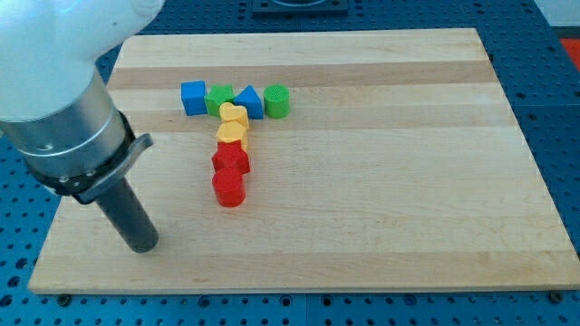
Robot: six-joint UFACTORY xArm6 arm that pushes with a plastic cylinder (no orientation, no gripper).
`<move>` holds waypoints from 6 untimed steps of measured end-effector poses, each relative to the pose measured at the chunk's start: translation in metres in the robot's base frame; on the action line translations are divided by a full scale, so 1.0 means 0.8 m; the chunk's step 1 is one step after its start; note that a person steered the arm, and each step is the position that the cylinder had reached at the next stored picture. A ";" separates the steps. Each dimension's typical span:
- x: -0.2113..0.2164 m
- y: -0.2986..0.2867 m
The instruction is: Point your arm at the left side of the red circle
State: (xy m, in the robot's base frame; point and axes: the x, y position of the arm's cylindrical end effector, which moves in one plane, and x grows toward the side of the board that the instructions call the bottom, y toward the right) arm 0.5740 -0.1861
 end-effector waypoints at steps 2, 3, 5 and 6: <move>0.000 -0.006; 0.000 -0.008; 0.000 -0.013; -0.013 -0.031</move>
